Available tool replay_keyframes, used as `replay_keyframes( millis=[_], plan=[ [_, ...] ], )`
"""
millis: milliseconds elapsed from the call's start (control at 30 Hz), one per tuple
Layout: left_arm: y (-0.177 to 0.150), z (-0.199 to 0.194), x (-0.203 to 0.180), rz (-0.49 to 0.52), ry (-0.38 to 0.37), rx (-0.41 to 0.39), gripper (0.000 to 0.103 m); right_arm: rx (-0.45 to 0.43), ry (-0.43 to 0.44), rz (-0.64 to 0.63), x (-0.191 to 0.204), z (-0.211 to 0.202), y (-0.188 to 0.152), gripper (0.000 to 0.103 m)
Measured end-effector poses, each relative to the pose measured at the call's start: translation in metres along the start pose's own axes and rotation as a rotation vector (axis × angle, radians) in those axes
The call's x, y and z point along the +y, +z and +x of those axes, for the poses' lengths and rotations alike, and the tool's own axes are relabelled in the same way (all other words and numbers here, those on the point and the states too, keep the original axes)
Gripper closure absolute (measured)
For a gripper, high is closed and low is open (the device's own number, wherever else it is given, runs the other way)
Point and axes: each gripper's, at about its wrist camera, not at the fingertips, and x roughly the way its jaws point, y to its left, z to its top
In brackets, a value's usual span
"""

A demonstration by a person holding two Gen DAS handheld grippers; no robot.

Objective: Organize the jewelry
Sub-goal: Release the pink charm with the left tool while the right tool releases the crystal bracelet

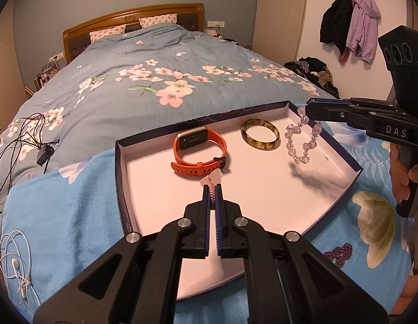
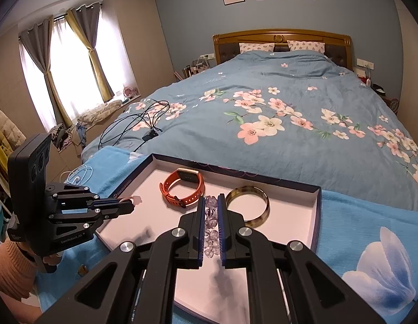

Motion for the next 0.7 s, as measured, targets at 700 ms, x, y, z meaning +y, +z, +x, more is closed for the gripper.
replay_keyframes(
  millis=[700],
  plan=[
    [0.007,0.032,-0.005,0.011,0.009,0.068,0.100,0.036,0.004,0.005,-0.007,0.024,-0.002,0.096]
  ],
)
